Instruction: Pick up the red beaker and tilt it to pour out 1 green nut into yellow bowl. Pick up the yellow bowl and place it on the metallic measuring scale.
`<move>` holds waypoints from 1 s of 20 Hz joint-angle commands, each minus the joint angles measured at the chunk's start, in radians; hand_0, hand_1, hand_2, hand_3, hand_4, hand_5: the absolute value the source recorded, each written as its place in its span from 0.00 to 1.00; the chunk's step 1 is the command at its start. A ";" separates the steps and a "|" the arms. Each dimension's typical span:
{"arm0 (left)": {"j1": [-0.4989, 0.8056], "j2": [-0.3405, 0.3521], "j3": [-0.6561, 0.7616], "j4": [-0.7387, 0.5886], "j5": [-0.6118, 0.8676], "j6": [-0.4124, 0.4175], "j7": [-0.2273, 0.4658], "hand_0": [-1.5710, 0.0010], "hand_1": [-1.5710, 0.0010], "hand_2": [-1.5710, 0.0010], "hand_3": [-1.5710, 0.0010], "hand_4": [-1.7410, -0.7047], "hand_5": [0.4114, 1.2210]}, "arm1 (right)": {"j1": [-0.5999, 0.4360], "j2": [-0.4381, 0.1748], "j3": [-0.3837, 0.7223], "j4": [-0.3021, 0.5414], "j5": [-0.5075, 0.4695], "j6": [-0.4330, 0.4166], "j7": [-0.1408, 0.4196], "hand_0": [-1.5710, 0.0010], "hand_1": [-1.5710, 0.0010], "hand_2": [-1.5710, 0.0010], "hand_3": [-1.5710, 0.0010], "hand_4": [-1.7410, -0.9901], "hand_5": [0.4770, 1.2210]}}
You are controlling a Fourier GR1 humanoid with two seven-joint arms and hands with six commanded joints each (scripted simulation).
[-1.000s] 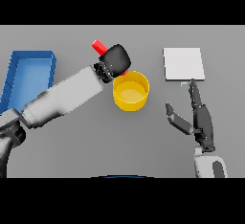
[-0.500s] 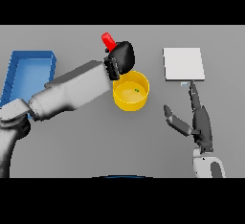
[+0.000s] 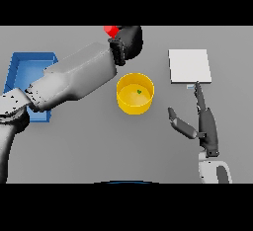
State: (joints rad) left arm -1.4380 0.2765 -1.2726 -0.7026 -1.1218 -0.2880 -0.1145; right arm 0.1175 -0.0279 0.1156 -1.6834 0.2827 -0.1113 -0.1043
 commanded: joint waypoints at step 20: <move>0.043 0.357 0.687 0.339 0.812 0.286 0.246 0.00 0.00 0.00 0.10 0.00 1.00 | -0.043 -0.019 -0.014 0.041 -0.053 0.046 -0.034 1.00 1.00 1.00 1.00 0.69 0.15</move>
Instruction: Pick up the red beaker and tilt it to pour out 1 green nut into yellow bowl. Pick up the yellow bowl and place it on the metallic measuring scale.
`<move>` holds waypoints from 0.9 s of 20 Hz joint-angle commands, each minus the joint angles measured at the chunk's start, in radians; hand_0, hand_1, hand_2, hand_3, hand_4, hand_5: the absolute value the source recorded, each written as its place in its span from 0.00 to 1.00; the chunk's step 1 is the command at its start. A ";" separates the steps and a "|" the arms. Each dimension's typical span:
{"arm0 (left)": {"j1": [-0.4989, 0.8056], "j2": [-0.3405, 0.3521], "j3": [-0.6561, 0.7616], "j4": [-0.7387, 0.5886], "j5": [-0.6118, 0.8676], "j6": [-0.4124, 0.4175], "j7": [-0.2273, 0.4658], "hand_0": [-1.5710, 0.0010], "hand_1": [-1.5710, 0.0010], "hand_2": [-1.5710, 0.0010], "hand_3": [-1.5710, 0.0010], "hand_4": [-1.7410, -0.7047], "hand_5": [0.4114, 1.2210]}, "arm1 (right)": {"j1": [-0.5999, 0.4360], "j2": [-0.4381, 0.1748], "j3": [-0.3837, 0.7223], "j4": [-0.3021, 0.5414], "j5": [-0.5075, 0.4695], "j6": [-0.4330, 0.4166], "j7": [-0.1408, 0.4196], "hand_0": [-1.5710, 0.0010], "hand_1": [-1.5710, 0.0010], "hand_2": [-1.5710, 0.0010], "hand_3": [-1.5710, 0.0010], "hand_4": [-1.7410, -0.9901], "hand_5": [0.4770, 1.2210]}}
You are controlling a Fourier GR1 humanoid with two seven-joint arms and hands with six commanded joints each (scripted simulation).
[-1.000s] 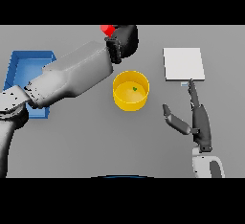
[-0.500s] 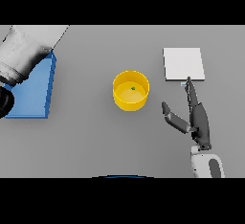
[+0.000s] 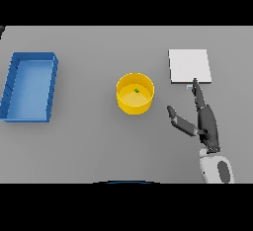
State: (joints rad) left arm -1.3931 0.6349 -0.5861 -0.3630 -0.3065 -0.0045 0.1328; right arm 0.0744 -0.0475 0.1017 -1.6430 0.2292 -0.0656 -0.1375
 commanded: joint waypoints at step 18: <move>0.781 0.193 0.023 -0.750 0.373 0.507 0.453 0.00 0.00 0.00 0.03 0.00 0.97 | 0.010 -0.036 0.010 -0.009 0.019 0.021 -0.003 1.00 1.00 1.00 1.00 0.70 0.26</move>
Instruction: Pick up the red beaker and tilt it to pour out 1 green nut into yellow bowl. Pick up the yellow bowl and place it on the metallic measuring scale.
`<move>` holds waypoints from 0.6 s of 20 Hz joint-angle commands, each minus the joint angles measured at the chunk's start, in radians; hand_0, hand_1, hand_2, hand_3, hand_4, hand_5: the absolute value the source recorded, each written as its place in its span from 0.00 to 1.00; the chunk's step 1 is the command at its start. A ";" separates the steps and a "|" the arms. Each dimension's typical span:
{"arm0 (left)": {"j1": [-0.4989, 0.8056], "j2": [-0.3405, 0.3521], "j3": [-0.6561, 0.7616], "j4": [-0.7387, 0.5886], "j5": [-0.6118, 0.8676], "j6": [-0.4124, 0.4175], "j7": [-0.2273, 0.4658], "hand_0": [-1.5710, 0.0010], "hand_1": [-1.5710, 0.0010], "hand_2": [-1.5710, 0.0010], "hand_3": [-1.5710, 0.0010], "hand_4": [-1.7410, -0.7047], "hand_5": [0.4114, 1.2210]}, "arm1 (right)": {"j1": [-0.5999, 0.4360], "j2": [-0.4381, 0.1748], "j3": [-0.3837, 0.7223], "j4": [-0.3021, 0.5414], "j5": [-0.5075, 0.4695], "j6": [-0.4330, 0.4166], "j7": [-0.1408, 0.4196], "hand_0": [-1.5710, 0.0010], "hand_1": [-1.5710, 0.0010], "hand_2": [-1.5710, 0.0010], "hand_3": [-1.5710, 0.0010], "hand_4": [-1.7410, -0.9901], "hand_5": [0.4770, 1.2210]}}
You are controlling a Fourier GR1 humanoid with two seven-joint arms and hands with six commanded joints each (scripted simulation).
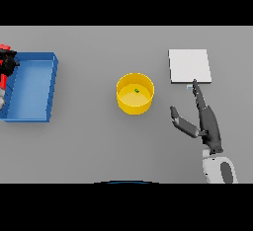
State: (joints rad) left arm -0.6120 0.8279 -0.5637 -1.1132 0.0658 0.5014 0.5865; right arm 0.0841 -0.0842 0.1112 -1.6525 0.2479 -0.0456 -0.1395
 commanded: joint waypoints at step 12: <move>0.050 0.087 -0.045 -0.111 0.124 -0.259 0.022 0.62 0.69 0.69 0.71 0.80 0.39 | 0.033 0.009 0.014 -0.023 0.013 -0.007 -0.014 1.00 1.00 1.00 1.00 0.74 0.26</move>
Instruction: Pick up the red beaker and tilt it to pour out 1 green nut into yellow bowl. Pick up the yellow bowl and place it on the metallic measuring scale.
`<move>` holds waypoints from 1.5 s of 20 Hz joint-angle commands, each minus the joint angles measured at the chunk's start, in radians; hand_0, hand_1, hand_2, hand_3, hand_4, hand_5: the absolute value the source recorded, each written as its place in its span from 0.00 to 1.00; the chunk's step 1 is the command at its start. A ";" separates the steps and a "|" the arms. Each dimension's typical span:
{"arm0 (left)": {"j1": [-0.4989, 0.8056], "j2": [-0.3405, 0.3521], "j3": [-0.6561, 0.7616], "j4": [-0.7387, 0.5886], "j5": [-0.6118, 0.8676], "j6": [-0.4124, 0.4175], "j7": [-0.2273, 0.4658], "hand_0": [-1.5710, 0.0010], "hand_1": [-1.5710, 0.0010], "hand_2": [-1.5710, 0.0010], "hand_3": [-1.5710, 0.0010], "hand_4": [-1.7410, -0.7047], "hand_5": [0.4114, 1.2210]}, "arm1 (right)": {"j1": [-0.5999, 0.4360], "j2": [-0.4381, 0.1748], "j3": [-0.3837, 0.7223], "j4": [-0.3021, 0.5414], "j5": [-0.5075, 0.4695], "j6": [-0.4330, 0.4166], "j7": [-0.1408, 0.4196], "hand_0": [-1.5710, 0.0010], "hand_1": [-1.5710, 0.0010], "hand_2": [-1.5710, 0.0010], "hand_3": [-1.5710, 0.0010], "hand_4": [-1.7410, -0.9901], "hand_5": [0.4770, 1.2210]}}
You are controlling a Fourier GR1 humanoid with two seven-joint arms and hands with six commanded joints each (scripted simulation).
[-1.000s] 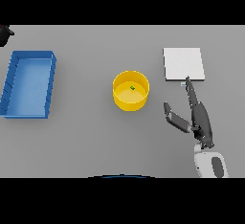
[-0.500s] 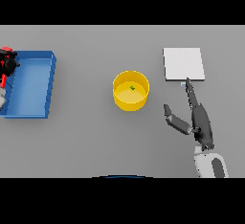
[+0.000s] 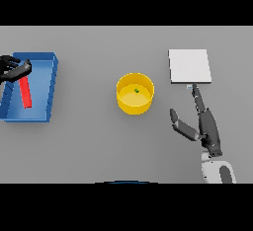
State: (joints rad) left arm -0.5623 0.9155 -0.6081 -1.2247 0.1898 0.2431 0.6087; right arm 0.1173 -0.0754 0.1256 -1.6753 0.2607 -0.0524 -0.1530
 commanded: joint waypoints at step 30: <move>-0.013 -0.044 0.021 0.011 0.025 0.027 -0.099 1.00 1.00 1.00 1.00 0.91 0.38 | -0.544 -0.296 0.327 0.228 0.437 0.339 0.053 1.00 1.00 1.00 1.00 0.62 0.24</move>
State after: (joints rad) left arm -0.5750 0.8711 -0.5874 -1.2136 0.2149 0.2706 0.5102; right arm -0.4274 -0.3711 0.4521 -1.4480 0.6980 0.2866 -0.0976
